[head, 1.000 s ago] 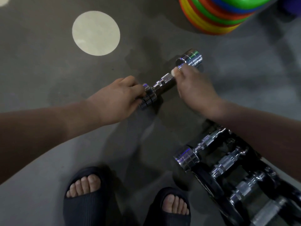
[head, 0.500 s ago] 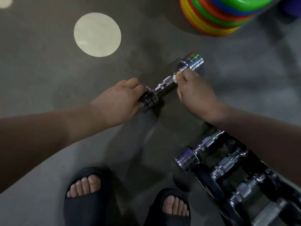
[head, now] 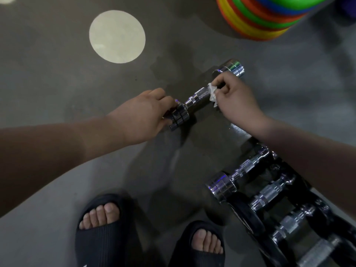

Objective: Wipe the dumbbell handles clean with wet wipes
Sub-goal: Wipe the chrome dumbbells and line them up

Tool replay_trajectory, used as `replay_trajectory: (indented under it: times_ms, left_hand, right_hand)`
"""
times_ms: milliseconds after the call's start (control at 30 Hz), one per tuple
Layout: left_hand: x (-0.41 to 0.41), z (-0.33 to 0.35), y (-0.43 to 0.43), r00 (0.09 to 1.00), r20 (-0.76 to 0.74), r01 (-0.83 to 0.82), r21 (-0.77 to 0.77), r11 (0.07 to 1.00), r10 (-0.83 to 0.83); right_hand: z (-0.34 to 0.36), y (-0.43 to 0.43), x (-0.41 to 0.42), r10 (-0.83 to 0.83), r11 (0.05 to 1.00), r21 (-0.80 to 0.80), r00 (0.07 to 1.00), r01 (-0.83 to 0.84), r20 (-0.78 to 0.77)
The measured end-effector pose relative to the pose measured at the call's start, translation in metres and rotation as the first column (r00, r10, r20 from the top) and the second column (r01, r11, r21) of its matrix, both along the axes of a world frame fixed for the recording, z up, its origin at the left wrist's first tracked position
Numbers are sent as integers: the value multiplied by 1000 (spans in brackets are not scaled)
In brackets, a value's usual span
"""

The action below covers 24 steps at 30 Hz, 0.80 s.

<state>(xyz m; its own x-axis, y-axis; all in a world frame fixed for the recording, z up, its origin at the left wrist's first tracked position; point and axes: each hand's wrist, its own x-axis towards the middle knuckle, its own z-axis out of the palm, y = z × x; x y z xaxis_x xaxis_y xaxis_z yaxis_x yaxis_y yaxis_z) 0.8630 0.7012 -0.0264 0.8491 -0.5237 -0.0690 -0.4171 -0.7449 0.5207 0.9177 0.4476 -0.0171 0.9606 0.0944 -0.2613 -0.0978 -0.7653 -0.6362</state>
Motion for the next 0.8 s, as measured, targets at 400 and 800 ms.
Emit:
replay_trajectory:
  times_ms: [400,800]
  left_hand:
    - [1,-2,4,999,-34,-6,-22,1000,5]
    - [1,0,3,999,-44,-28,-30,999,26]
  right_hand:
    - [-4,-8,-2,209,968,-151,977,-202,35]
    - [-3,-4,0,233,968,-150,942,-201,239]
